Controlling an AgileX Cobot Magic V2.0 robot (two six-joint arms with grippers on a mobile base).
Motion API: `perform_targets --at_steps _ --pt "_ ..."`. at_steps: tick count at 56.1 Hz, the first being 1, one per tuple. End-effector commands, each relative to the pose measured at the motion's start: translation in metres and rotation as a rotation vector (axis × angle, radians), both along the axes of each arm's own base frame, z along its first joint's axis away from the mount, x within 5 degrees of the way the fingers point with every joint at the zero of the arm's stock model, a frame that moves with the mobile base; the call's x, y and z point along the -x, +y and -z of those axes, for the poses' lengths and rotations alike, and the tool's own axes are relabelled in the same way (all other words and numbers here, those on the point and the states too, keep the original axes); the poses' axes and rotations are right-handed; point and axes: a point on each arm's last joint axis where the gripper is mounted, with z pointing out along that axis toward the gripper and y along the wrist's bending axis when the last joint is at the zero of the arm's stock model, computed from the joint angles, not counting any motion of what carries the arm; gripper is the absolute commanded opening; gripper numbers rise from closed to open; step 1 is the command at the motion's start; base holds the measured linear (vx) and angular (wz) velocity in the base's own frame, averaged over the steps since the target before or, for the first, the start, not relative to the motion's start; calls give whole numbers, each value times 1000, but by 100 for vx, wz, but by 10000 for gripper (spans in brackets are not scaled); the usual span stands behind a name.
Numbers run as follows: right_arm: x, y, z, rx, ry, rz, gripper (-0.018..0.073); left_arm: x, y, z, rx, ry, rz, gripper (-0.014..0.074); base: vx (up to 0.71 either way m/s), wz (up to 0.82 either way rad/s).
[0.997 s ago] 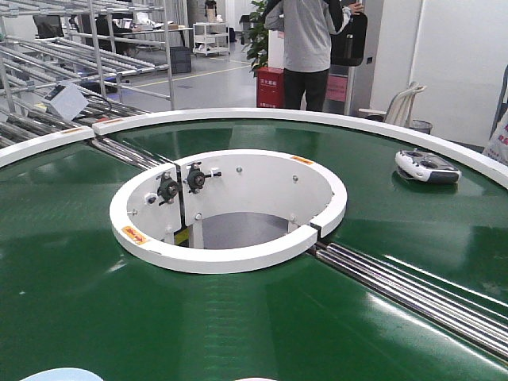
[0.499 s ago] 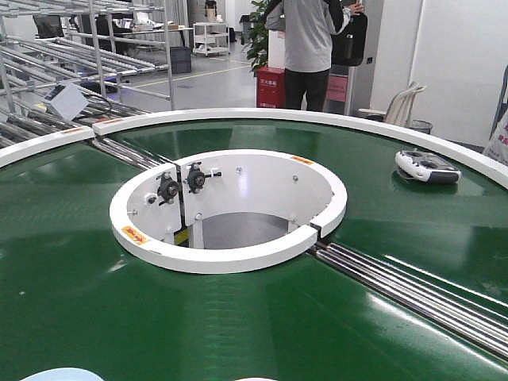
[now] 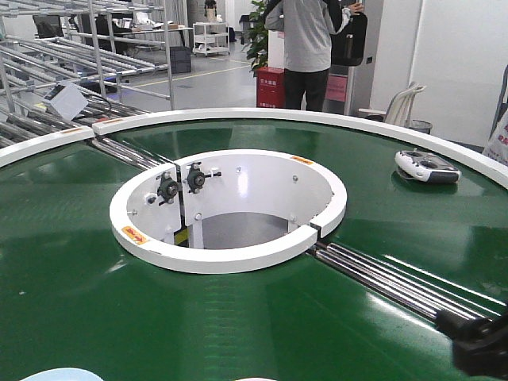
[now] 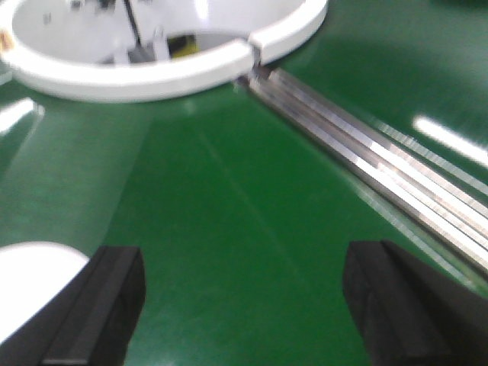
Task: Grab plate from conveyor and place on tray
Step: 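Position left gripper at light blue plate rim, right at pink plate rim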
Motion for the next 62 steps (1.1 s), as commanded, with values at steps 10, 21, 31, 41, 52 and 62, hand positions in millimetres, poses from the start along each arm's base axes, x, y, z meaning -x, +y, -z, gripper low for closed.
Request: perform_targets --at_steps 10,21,31,41,52,62 --pt "-30 35 22 73 60 -148 581 -40 7 25 29 162 -111 498 0 0" --pt "-55 59 30 113 237 -215 581 -75 2 70 35 396 -86 426 0 0" --pt "-82 69 30 135 331 -224 581 -91 -3 104 85 569 -67 365 0 0" --pt "-97 75 45 142 377 -224 581 -107 10 98 121 601 -129 324 0 0" --pt "-103 78 55 138 396 -221 581 -117 38 88 140 573 -214 294 0 0" --pt "-106 78 54 132 367 -218 581 -124 47 100 95 608 -223 249 0 0"
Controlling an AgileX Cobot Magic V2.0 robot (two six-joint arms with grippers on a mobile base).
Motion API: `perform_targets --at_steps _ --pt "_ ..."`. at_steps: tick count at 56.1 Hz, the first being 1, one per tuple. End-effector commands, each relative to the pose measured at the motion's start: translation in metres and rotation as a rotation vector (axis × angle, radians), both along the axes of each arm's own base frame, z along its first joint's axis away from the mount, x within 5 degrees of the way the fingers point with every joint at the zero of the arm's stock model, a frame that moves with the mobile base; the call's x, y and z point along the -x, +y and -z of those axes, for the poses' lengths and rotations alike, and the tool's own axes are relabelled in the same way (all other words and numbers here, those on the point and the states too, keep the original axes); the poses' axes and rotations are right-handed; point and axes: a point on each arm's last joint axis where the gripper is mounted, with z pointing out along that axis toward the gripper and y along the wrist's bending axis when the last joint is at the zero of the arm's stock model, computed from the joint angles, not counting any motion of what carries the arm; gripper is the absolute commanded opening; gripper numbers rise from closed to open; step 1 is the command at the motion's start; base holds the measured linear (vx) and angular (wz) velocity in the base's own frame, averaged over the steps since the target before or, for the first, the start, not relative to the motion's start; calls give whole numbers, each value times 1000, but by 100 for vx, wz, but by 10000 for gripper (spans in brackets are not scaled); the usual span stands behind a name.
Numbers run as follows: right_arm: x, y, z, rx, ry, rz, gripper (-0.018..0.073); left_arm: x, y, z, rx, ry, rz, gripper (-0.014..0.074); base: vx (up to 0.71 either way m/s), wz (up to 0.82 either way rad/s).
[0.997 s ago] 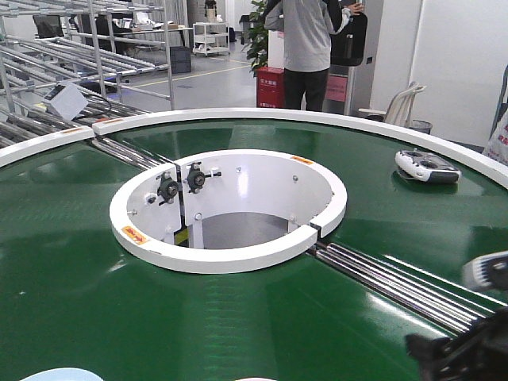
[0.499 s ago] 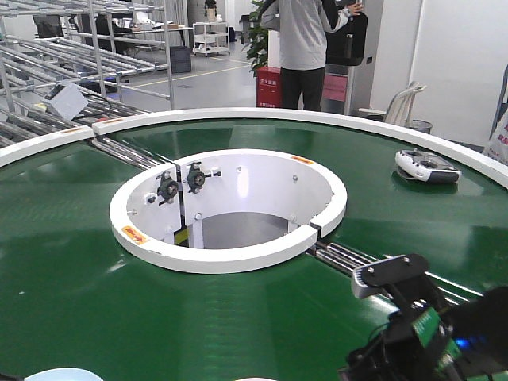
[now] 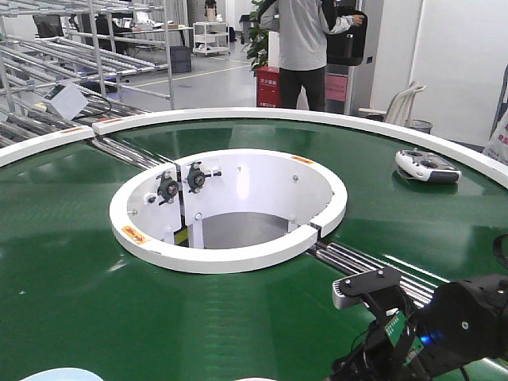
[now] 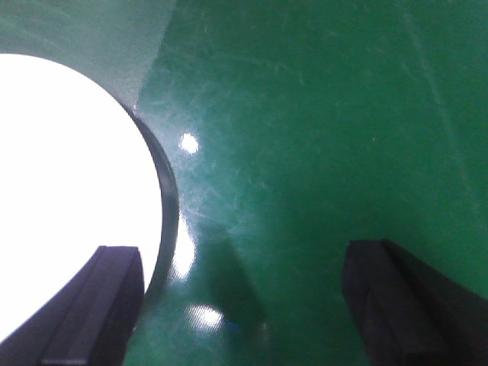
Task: Grab plate from conveyor and place on tray
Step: 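Position left gripper at light blue plate rim, right at pink plate rim, then close both grippers on the plate rims and lift them off the conveyor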
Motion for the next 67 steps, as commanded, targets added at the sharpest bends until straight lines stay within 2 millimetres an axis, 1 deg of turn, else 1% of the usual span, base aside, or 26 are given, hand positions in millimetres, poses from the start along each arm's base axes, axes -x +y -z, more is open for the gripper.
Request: perform_targets --at_steps 1,9,14,19,26,32,39,49,56,57,64,67 --pt "-6 2 -25 -46 -129 5 581 -7 4 -13 -59 -70 39 246 0 0" --pt "-6 2 -25 -48 -135 6 581 -10 8 -12 -127 -59 77 230 0 0" --pt "-6 2 -26 -49 -139 6 581 -11 7 -12 -113 -84 64 235 0 0" --pt "-7 2 -26 -51 -143 7 581 -13 4 -12 -62 -107 47 256 0 0" --pt "-7 2 -26 -54 -153 7 581 -14 0 -5 -17 -71 68 328 0 0" --pt "-7 2 -26 -53 -151 7 581 -16 -3 9 5 16 133 412 0 0" --pt "-7 2 -25 -50 -144 6 581 -22 -4 24 38 54 136 477 0 0" --pt "-8 3 -22 -43 -128 2 581 -29 -3 43 46 103 147 487 0 0" --pt "-8 2 -22 -42 -130 2 581 -33 -6 51 89 103 136 487 0 0" --pt "-8 3 -19 -37 -114 1 581 -36 -9 56 112 102 164 487 0 0" --pt "-9 8 -5 -22 -50 -9 581 -37 -9 56 111 94 164 487 0 0" --pt "-9 15 3 -13 -25 -30 581 -37 -9 56 111 90 164 487 0 0"
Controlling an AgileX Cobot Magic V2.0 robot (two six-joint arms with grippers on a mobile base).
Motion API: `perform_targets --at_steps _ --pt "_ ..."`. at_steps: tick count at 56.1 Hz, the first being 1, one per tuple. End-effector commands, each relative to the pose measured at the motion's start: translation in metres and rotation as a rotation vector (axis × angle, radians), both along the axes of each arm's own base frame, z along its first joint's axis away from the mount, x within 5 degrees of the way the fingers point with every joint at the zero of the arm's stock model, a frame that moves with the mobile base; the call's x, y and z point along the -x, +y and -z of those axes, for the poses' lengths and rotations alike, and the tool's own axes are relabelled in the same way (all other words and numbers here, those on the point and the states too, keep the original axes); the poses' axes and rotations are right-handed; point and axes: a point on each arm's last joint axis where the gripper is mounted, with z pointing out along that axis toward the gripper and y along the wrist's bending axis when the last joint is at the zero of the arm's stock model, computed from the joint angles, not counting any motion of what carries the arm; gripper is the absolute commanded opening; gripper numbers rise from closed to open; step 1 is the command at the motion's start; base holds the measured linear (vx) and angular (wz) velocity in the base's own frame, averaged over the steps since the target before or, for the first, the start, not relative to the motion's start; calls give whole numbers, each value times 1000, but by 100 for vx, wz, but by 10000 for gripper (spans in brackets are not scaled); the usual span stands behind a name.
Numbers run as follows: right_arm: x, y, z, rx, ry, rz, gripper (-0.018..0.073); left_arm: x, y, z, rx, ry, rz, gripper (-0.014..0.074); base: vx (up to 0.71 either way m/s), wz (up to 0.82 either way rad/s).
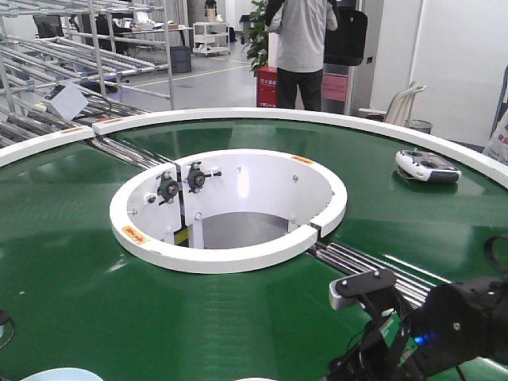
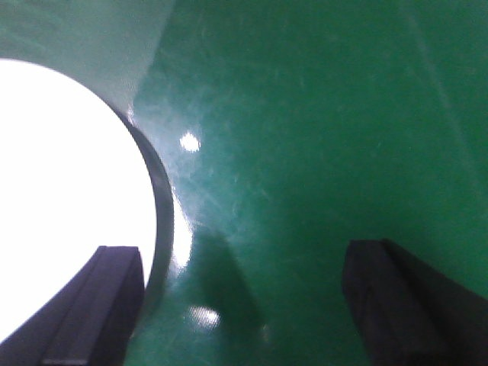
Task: Grab plate from conveyor and place on tray
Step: 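Close both grippers on the plate rims and lift them off the conveyor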
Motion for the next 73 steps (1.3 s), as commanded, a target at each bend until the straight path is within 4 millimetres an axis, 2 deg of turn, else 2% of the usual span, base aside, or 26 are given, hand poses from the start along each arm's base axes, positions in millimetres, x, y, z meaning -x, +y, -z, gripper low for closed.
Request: perform_targets --at_steps 1,10,25,31,37,41,43,47,49,50,62,73 --pt "-3 11 -7 -16 -43 -30 581 -8 1 -21 -7 -109 -3 487 0 0" --pt "1 34 10 14 -2 -97 581 -8 1 -21 -1 -111 -8 487 0 0" --pt "-2 38 28 21 52 -76 578 -9 0 -22 5 -125 -12 487 0 0" --pt "-4 40 41 23 90 -67 557 -10 0 -18 14 -120 -17 484 0 0" --pt "-5 41 51 30 116 -62 487 -11 -2 -9 41 -96 -15 444 0 0" --pt "-5 41 54 34 130 -60 372 -12 -4 -4 60 -82 -8 341 0 0" --pt "-4 41 54 37 136 -61 300 -13 -5 -4 74 -84 -11 260 0 0" --pt "-3 40 53 41 145 -64 76 -13 -6 -4 87 -87 -20 82 0 0" --pt "-3 40 53 44 149 -67 -4 -13 -6 -5 87 -91 -21 3 0 0" --pt "-3 40 53 45 149 -69 -17 -13 -6 -5 90 -90 -21 -9 0 0" --pt "-1 39 42 30 120 -64 -12 -12 -9 -10 121 -103 -39 -8 0 0" --pt "4 33 7 -2 15 -50 -10 -10 -14 -38 166 -225 -26 -7 0 0"
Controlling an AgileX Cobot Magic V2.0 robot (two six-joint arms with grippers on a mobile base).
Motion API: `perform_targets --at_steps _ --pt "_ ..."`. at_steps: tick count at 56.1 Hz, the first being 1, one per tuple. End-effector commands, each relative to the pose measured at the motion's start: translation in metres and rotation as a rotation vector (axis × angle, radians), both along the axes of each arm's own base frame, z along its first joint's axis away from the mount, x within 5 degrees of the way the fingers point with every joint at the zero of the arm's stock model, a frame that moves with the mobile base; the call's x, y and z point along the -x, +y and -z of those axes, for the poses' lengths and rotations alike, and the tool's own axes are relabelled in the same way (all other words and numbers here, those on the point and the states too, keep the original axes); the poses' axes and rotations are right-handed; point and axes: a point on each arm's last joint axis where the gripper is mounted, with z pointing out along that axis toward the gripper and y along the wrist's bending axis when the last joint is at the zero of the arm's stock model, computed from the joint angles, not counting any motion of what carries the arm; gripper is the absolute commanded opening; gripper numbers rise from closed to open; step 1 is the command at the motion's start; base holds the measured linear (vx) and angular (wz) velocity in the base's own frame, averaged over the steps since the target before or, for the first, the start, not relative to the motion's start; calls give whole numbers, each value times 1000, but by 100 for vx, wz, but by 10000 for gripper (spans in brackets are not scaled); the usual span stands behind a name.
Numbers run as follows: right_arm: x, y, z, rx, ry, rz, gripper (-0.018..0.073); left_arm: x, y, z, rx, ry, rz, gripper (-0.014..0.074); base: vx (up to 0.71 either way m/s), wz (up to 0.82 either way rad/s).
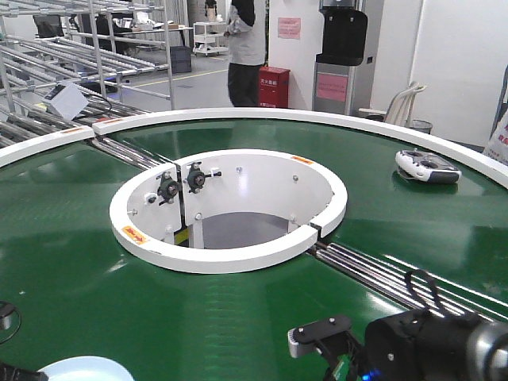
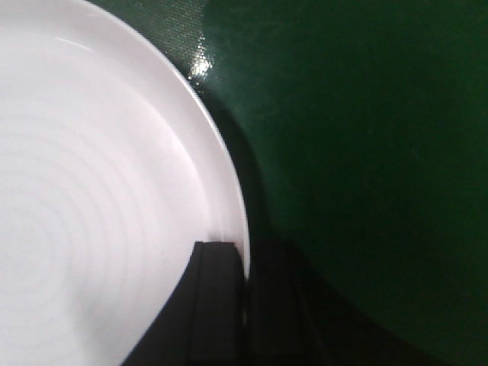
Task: Grab plate from conveyor and place on tray
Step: 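Close both grippers on the plate rims and lift them off the conveyor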
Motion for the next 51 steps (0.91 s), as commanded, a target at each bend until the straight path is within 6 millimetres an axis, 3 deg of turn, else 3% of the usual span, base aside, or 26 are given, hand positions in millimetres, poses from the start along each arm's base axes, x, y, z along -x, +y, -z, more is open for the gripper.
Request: perform_targets --at_steps 1,16,30,40,51 --pt "1 -6 -42 -29 -145 0 -10 -3 -6 -36 34 -170 -17 -7 0 0" --pt "20 -53 -120 -86 -347 149 -9 14 -17 -95 106 -396 14 -7 0 0" --pt "69 -104 -188 -130 -527 272 -9 48 -32 -158 199 -639 78 -6 0 0" --pt "106 -118 -215 -156 -609 295 -9 81 -42 -194 237 -771 122 -4 0 0" --pt "130 -123 -229 -180 -664 300 -9 111 -48 -216 235 -844 166 -3 0 0"
